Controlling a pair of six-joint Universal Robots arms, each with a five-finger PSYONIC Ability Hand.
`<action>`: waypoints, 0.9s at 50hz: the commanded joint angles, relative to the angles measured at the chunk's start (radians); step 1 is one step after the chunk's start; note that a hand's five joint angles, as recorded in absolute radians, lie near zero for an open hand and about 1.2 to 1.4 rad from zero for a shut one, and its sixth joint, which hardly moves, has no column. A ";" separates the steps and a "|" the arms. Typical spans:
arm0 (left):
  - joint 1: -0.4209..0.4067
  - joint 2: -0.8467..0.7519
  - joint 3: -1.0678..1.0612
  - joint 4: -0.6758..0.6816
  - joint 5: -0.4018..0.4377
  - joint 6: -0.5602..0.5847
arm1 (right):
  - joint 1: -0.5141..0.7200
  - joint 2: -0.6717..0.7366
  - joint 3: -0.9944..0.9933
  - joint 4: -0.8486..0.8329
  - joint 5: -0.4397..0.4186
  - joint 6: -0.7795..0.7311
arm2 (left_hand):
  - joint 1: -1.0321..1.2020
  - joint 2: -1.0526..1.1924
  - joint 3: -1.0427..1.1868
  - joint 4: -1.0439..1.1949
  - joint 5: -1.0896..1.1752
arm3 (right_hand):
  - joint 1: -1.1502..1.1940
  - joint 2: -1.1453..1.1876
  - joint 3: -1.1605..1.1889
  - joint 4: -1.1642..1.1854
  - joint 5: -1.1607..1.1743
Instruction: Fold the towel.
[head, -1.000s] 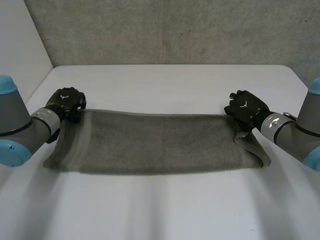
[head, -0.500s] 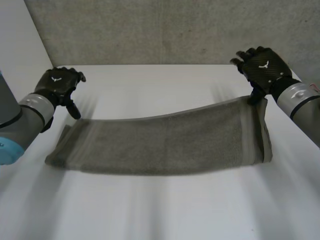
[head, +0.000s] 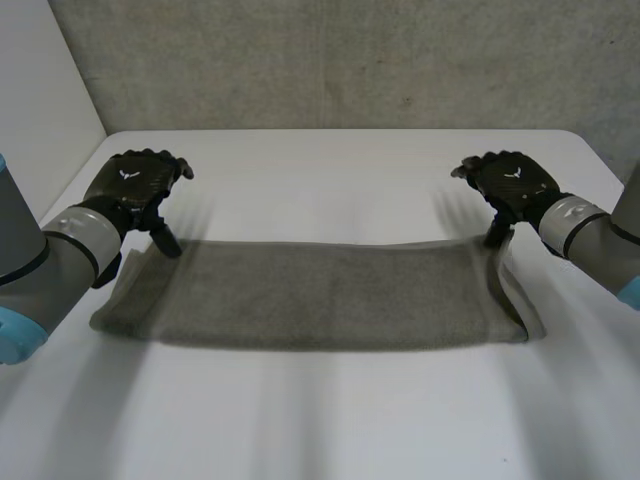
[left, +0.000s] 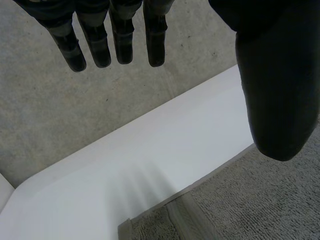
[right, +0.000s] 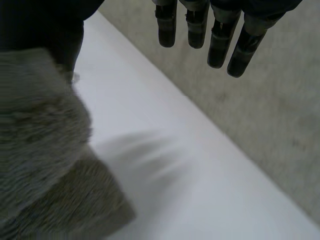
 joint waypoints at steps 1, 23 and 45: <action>0.003 0.016 0.001 -0.001 0.001 -0.001 | -0.004 -0.014 -0.008 0.065 0.044 0.083 | -0.058 -0.048 -0.048 -0.054 -0.018 | -0.061 -0.070 -0.046 -0.076 -0.060; 0.001 0.033 -0.016 -0.001 0.003 -0.019 | -0.032 -0.374 0.389 -0.516 0.021 0.261 | -0.058 -0.048 -0.048 -0.054 -0.018 | -0.061 -0.070 -0.046 -0.076 -0.060; 0.013 0.117 -0.088 0.002 0.010 -0.028 | -0.138 -0.519 0.808 -0.036 -0.083 -0.333 | -0.058 -0.048 -0.048 -0.054 -0.018 | 0.149 0.140 -0.046 -0.076 0.150</action>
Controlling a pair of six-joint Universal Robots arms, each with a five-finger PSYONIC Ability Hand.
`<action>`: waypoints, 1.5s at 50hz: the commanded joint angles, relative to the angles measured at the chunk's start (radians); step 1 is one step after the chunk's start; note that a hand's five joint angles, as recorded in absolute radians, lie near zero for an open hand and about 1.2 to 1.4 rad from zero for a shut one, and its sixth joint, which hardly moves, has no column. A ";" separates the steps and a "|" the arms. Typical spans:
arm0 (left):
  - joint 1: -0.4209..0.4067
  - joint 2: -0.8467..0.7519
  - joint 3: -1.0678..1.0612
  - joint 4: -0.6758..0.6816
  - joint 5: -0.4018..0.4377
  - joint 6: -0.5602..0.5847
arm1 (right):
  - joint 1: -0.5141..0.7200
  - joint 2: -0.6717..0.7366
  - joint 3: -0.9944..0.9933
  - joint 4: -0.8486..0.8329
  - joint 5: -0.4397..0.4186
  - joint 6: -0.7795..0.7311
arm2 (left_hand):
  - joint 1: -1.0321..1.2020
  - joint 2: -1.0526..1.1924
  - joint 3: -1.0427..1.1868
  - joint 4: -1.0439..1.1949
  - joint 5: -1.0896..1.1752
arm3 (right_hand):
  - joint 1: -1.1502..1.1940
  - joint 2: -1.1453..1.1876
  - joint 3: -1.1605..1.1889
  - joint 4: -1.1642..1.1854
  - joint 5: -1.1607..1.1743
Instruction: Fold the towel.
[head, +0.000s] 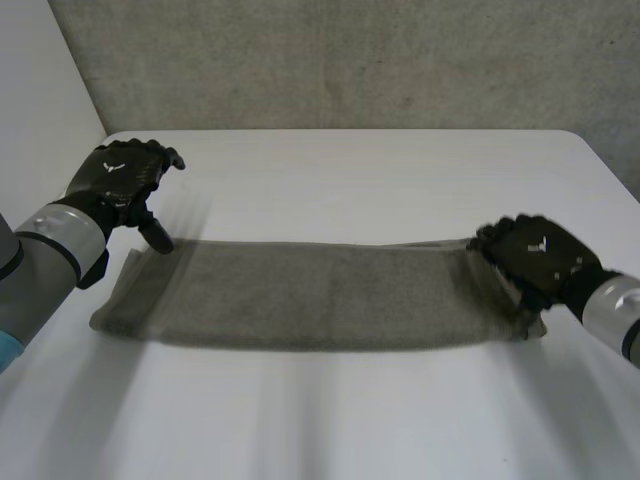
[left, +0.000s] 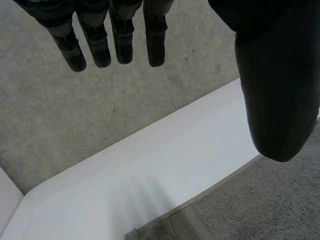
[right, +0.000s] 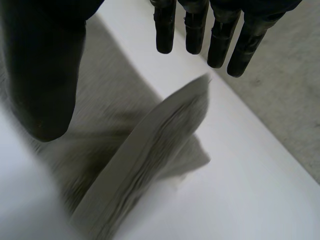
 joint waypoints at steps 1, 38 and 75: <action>-0.003 0.007 -0.018 0.001 0.000 0.000 | -0.054 0.009 0.101 -0.030 -0.026 -0.124 | -0.058 -0.048 -0.048 -0.054 -0.018 | 0.113 0.115 -0.046 -0.076 0.104; 0.000 0.014 -0.039 0.030 -0.002 -0.001 | -0.088 0.227 0.061 -0.216 -0.057 -0.239 | -0.061 -0.051 -0.048 -0.054 -0.021 | 0.942 0.943 -0.046 -0.076 0.932; 0.013 0.092 -0.056 0.032 -0.014 -0.029 | 0.494 0.173 -0.339 -0.211 0.107 -0.432 | -0.073 -0.063 -0.048 -0.054 -0.033 | 1.084 1.086 -0.046 -0.076 1.075</action>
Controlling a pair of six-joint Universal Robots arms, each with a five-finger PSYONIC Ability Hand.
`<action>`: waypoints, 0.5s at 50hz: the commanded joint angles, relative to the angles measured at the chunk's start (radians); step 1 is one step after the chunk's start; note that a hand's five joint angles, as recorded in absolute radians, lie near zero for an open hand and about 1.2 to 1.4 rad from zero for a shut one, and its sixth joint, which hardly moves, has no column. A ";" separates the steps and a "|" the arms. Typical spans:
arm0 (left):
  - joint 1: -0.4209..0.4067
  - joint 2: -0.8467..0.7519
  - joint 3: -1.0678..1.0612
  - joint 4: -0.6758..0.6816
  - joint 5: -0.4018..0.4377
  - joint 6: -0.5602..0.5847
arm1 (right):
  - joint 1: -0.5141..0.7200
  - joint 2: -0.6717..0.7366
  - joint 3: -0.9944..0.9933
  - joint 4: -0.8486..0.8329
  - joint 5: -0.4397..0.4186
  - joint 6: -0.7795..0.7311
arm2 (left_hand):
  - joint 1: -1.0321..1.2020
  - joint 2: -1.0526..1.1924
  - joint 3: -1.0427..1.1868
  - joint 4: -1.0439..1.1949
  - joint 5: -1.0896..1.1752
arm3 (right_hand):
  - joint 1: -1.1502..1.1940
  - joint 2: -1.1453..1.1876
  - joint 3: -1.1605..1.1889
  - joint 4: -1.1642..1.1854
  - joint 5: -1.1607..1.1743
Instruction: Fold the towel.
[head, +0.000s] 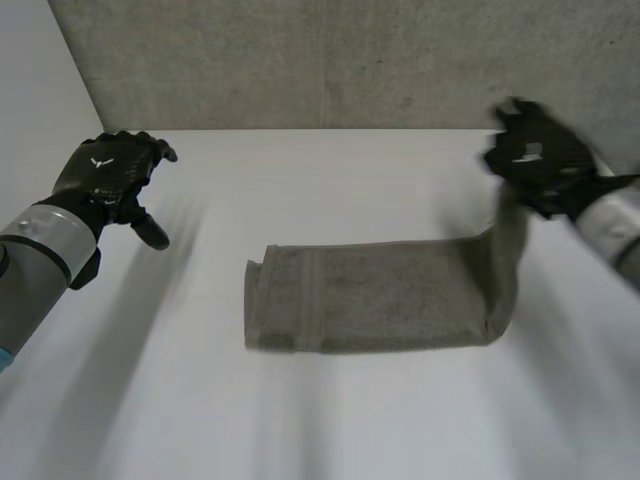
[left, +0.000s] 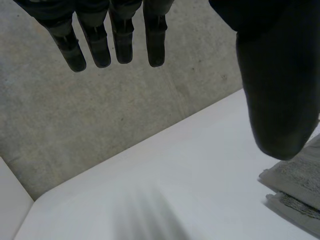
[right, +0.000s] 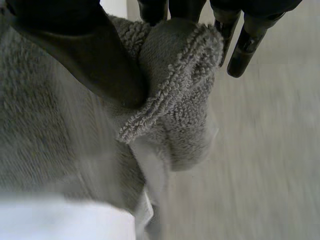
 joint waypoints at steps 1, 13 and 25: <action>0.006 0.025 -0.004 0.000 -0.005 -0.006 | 0.346 0.133 -0.083 -0.004 0.112 -0.040 | -0.073 -0.058 -0.048 -0.054 -0.027 | 0.122 0.144 -0.046 -0.076 0.091; 0.024 0.065 -0.023 0.001 -0.001 -0.057 | 0.628 0.454 -0.217 -0.016 0.184 -0.103 | -0.079 -0.064 -0.048 -0.054 -0.033 | -0.777 -0.755 -0.046 -0.076 -0.808; -0.023 0.051 0.034 0.029 -0.004 -0.095 | 0.480 0.227 -0.082 -0.043 0.284 0.274 | -0.082 -0.067 -0.048 -0.054 -0.036 | -1.099 -1.078 -0.046 -0.076 -1.131</action>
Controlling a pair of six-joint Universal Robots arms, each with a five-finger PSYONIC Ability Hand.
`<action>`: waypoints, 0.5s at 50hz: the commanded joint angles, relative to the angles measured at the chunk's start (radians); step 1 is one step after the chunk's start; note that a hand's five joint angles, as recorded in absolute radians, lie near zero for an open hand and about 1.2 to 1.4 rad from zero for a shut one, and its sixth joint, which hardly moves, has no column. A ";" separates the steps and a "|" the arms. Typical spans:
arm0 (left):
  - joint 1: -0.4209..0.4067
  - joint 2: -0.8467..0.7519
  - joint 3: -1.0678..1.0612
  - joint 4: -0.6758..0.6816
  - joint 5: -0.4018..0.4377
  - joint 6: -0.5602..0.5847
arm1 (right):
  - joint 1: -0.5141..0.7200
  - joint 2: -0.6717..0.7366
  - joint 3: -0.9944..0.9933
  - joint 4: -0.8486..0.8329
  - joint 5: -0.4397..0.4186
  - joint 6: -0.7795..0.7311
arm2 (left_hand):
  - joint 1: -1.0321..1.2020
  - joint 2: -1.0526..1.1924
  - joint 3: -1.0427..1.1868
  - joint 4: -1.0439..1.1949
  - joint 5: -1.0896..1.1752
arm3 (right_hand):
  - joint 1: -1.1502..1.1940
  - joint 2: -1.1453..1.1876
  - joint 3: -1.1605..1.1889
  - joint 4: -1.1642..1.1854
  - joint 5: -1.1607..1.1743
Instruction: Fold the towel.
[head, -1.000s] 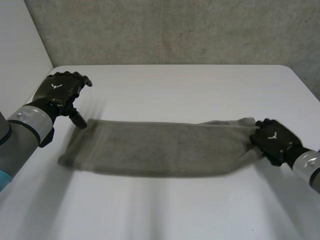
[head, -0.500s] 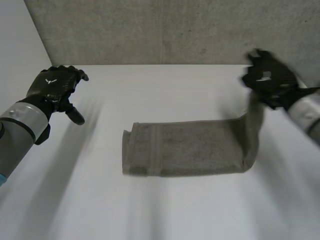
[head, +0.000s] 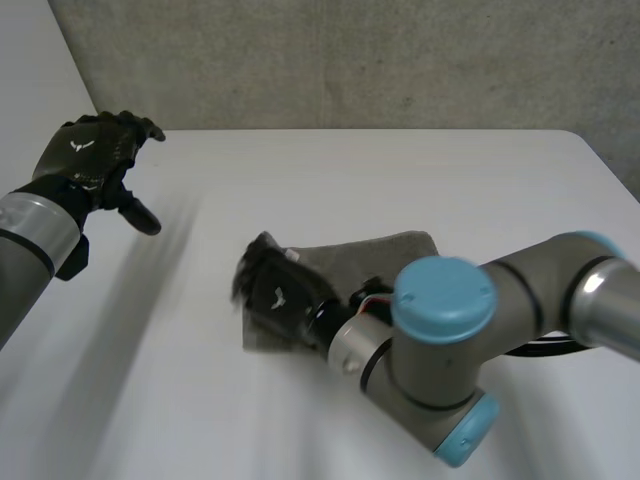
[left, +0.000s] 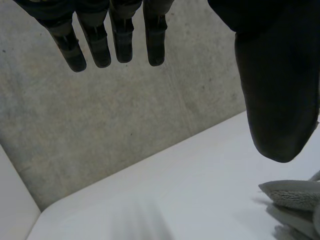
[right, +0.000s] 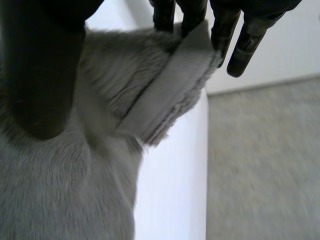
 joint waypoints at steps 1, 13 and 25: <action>-0.057 -0.020 0.056 0.036 -0.002 -0.057 | -0.123 -0.176 0.107 -0.004 0.048 0.303 | -0.071 -0.059 -0.048 -0.054 -0.028 | -0.144 -0.210 -0.046 -0.076 -0.093; -0.214 -0.155 0.199 0.064 -0.008 -0.190 | -0.260 -0.338 0.260 0.077 -0.036 0.668 | -0.062 -0.050 -0.048 -0.054 -0.020 | -0.144 -0.210 -0.046 -0.076 -0.093; -0.260 -0.188 0.209 0.064 -0.022 -0.197 | -0.226 -0.300 0.247 0.082 -0.095 0.647 | -0.062 -0.050 -0.048 -0.054 -0.020 | -0.061 -0.127 -0.046 -0.076 -0.010</action>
